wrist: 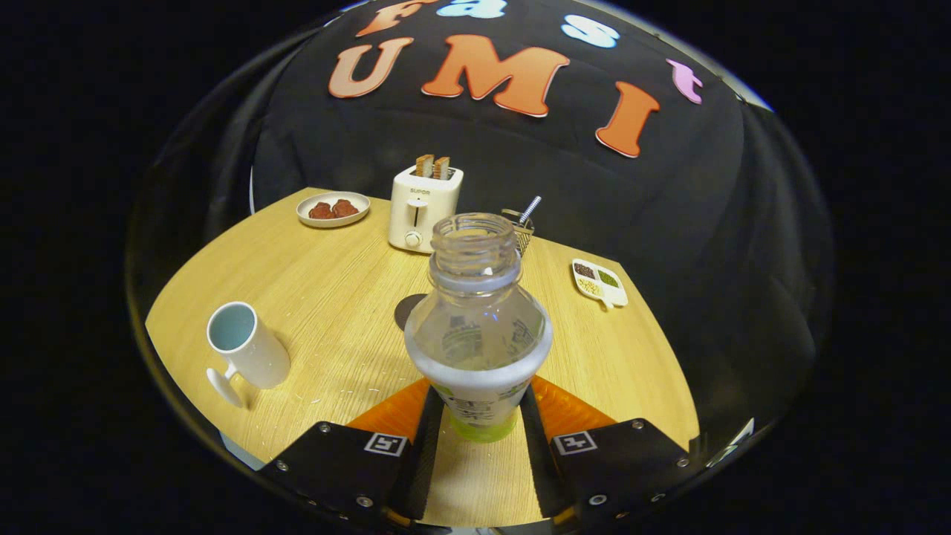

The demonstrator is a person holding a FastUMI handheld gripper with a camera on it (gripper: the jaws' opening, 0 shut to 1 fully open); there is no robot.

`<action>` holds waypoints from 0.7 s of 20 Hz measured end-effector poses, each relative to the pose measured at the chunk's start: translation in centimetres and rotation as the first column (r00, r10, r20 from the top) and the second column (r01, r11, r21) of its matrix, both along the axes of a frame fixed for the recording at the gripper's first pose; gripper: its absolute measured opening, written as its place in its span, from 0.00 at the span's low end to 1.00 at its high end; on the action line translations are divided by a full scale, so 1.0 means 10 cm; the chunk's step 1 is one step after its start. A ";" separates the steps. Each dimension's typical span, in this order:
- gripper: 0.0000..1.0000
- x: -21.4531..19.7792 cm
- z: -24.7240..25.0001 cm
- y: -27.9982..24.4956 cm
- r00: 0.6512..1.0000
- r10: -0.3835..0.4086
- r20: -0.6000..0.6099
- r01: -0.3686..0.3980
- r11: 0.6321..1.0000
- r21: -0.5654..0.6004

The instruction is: Take the bottle from table, then pour the juice into the cup, finally place the bottle on the coaster

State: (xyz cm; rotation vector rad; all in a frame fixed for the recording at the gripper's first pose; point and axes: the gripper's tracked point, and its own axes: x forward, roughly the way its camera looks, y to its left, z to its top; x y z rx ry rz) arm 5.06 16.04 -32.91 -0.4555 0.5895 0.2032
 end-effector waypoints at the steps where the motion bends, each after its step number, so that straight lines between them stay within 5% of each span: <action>1: 0.57 -0.01 0.04 0.09 1.000 0.022 0.010 -0.021 0.999 -0.038; 6: 0.57 0.01 0.05 0.56 0.987 0.157 0.036 -0.146 0.965 -0.217; 14: 0.55 0.01 0.00 1.04 0.934 0.353 0.054 -0.292 0.842 -0.454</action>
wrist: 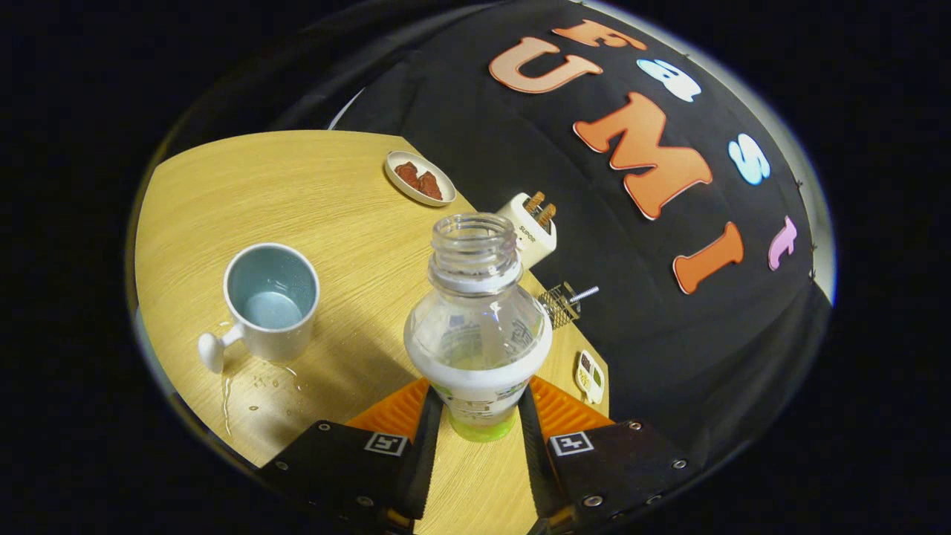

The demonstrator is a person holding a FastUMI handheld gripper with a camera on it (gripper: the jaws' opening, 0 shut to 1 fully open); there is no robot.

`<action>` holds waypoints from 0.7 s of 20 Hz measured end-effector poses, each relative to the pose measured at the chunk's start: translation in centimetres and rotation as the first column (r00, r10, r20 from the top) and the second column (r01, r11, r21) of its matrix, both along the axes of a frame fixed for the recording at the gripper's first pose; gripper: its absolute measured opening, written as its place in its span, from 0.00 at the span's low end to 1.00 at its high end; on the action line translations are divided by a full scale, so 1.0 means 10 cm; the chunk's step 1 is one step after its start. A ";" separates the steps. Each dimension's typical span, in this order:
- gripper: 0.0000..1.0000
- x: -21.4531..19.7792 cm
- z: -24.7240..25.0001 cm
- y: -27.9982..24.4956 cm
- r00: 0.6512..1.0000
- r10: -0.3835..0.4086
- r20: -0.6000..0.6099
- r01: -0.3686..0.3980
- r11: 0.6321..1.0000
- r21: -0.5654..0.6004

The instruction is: Take the bottle from table, then pour the juice into the cup, finally place the bottle on the coaster

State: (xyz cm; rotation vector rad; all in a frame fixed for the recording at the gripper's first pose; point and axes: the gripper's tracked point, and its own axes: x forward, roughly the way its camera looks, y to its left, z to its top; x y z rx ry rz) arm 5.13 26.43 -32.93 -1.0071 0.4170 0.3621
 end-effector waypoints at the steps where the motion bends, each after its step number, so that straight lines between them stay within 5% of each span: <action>1: 0.55 0.00 -0.01 0.04 1.000 0.015 0.009 -0.015 1.000 -0.025; 14: 0.55 0.13 0.07 0.33 0.964 0.229 0.139 -0.169 0.922 -0.350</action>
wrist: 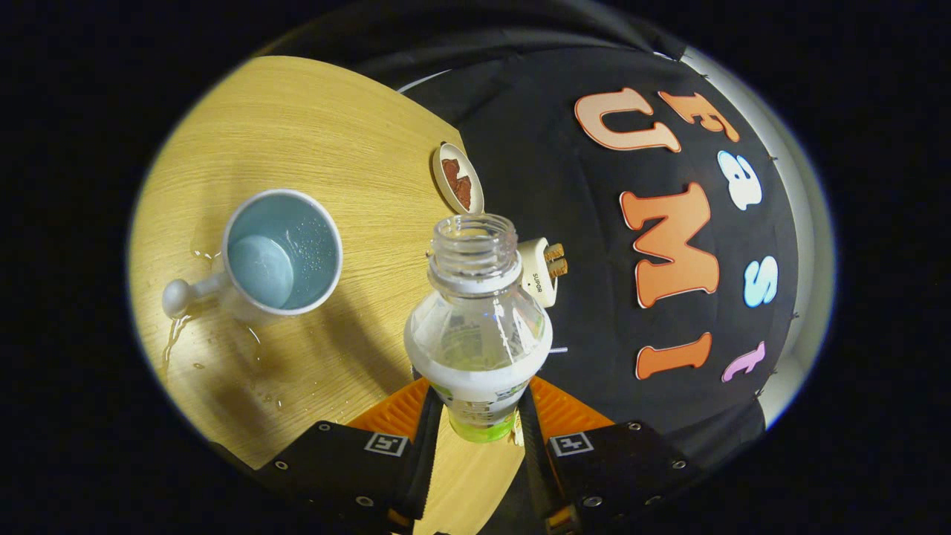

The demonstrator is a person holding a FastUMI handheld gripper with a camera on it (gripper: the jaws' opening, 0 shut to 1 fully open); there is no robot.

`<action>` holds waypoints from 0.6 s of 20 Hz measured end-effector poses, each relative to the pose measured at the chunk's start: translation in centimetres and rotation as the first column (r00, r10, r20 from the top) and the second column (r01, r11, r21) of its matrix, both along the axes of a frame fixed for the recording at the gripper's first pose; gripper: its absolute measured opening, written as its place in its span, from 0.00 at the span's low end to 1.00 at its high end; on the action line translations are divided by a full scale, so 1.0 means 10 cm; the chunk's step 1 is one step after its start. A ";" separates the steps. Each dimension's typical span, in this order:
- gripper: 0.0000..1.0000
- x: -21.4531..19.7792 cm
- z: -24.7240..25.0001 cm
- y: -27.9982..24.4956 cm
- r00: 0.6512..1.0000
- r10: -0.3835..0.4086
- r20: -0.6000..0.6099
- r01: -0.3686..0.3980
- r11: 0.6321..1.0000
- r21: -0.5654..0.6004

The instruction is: Take the bottle from table, then pour the juice into the cup, finally place the bottle on the coaster

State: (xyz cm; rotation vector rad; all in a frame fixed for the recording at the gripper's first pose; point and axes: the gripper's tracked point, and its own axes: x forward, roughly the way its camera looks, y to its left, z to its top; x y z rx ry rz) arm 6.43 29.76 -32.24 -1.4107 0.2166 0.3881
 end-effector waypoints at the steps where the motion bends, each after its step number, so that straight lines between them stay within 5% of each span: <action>1: 0.55 0.01 0.02 0.01 1.000 0.013 0.012 -0.012 1.000 -0.020; 12: 0.55 0.11 0.10 0.13 0.983 0.154 0.096 -0.133 0.971 -0.199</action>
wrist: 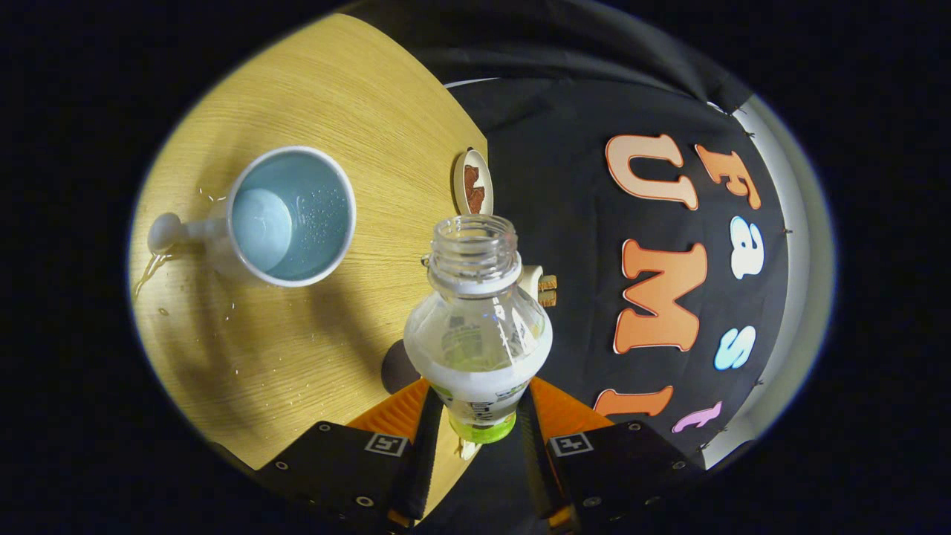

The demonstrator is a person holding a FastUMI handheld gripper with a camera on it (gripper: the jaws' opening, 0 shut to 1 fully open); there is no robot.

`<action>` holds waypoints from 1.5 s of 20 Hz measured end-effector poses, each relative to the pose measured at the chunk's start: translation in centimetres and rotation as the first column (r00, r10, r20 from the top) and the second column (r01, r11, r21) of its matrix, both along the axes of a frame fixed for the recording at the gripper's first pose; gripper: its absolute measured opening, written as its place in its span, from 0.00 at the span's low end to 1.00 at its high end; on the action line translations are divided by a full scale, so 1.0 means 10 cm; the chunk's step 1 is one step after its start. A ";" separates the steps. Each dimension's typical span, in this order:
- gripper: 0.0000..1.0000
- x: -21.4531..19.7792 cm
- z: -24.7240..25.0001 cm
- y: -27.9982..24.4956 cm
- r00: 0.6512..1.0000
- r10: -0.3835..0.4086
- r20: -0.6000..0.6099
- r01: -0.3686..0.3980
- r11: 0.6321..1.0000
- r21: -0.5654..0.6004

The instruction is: Take the bottle from table, then pour the juice into the cup, finally place the bottle on the coaster

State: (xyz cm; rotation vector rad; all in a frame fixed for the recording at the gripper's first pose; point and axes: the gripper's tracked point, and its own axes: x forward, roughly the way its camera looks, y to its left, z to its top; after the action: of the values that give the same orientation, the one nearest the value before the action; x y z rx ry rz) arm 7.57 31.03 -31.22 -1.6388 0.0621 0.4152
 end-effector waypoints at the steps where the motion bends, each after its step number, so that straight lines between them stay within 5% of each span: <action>1: 0.55 0.01 0.00 0.01 1.000 0.010 0.005 -0.010 1.000 -0.010; 30: 0.55 0.05 0.04 0.13 0.983 0.175 0.062 -0.156 0.960 -0.231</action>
State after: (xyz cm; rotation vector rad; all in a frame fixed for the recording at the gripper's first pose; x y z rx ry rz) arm 8.09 32.31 -30.83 -1.8914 -0.0935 0.4818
